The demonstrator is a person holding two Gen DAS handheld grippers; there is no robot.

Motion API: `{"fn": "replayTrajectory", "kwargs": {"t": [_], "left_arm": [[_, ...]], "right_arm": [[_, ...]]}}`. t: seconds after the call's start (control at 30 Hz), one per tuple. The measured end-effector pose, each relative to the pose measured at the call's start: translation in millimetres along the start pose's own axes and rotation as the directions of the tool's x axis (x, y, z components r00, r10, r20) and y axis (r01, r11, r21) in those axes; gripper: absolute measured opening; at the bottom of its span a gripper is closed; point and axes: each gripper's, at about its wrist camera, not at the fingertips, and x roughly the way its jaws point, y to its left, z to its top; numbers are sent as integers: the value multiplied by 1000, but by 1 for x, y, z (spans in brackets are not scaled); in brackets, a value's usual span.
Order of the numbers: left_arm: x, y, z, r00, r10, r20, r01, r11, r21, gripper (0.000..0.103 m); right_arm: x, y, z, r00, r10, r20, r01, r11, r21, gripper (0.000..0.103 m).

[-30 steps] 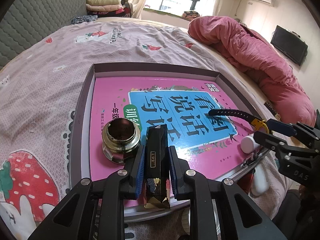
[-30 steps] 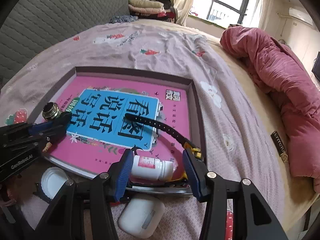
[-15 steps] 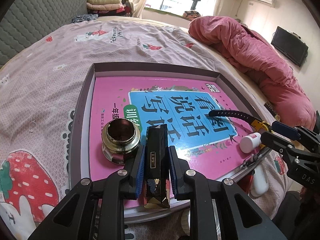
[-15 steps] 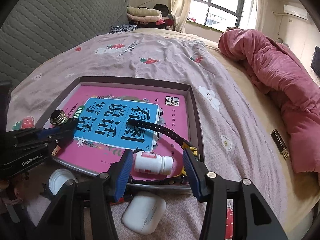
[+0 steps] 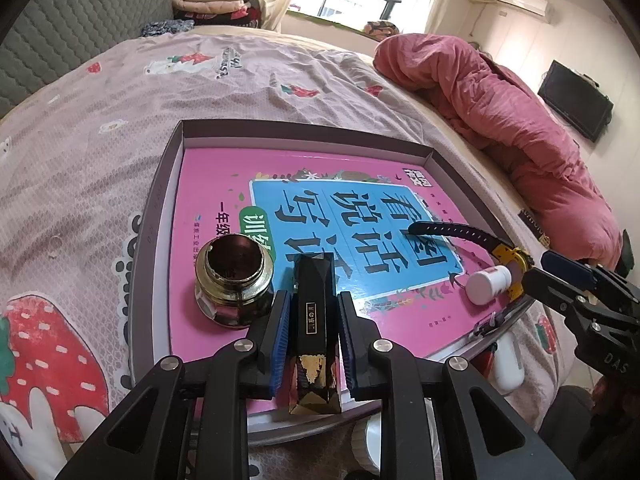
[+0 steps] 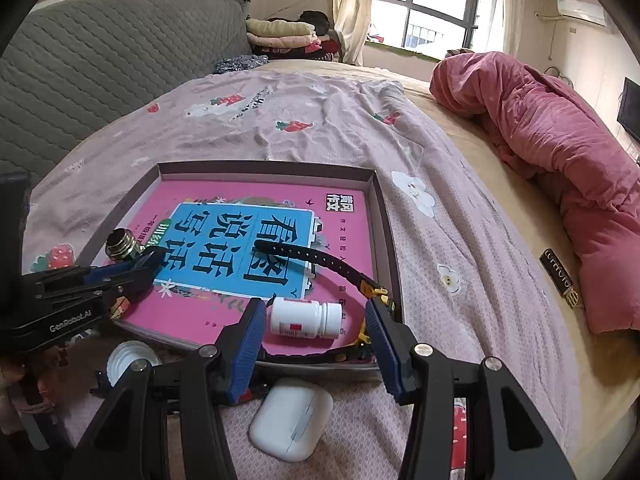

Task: Organize rigid objects
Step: 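Open both tools to release the clipper on the book and the pill bottle in the tray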

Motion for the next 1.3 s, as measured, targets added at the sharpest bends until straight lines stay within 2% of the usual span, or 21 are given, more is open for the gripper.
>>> {"fn": "replayTrajectory", "kwargs": {"t": [0.13,0.37,0.8,0.9,1.0,1.3], "left_arm": [[-3,1,1,1000,-12,5,12,1000,-14,26],[-16,2,1,998,-29,49,30,999,-22,42],[-31,11,-1,996,-23,85,27,998,-55,43],[-37,8,-2,995,-5,97,8,999,-37,46],[-46,4,-4,993,2,115,1,1000,-19,56],[-65,0,-10,989,35,145,-31,999,-27,58]], "right_arm": [[-5,-2,-3,1000,9,10,-9,1000,16,51],[-12,-5,-3,1000,15,19,-15,999,30,51],[-26,-5,-2,999,18,33,-19,999,37,51],[-29,-3,-2,999,26,34,-27,999,32,51],[-33,-2,-2,999,26,41,-27,999,27,51],[-44,-5,-2,998,41,55,-43,998,48,52]]}}
